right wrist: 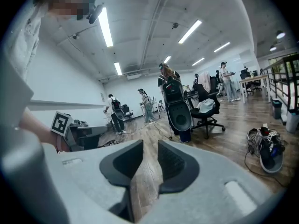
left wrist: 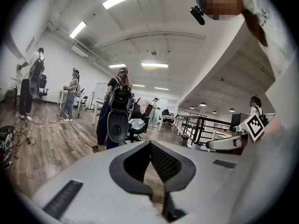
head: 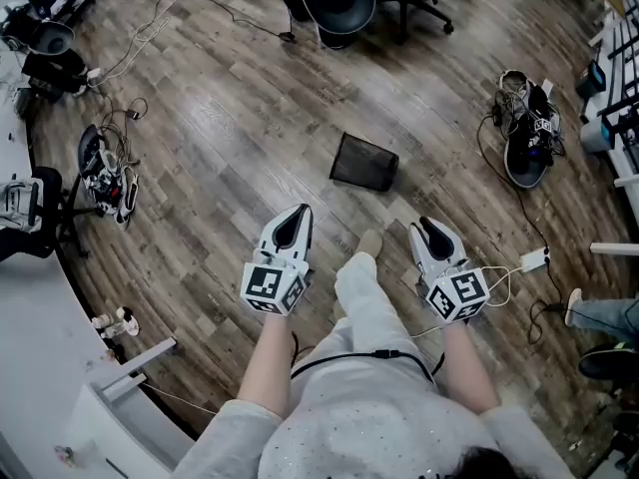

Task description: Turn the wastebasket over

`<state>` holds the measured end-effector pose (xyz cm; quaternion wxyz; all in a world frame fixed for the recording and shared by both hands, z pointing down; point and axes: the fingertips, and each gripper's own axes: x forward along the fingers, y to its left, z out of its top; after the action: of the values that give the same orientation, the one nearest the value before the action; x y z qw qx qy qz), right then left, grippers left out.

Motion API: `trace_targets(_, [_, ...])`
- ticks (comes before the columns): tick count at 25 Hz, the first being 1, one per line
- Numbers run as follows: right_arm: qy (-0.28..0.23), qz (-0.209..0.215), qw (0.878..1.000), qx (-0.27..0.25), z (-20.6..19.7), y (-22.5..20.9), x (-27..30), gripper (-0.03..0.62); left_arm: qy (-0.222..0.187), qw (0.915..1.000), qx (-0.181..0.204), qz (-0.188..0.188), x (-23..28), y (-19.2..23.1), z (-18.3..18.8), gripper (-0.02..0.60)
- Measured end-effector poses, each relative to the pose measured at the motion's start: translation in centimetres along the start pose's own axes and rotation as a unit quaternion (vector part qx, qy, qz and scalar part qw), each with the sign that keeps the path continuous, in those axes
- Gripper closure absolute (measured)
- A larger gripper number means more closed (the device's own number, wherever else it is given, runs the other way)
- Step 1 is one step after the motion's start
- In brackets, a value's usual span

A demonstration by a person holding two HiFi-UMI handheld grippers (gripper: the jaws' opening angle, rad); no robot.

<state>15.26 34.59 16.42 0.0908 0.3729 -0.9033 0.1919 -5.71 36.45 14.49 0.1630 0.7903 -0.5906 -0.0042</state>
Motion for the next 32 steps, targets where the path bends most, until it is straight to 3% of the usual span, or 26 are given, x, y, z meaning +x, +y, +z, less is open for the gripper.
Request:
trace_targets(16, [0.064, 0.001, 0.997, 0.051, -2.5, -9.4, 11.8, 0.497, 0.073, 0.9955, -0.053, 0.029, 13.9, 7.9, -5.0, 0.58])
trace_targets(23, [0.088, -0.001, 0.993, 0.075, -4.6, -13.9, 16.2, 0.496, 0.11, 0.9909, -0.071, 0.03, 20.0, 10.0, -8.3, 0.541])
trace_targets(32, [0.112, 0.005, 0.989, 0.097, -8.6, -16.2, 21.8, 0.496, 0.145, 0.9851, -0.088, 0.028, 25.7, 14.5, -13.1, 0.532])
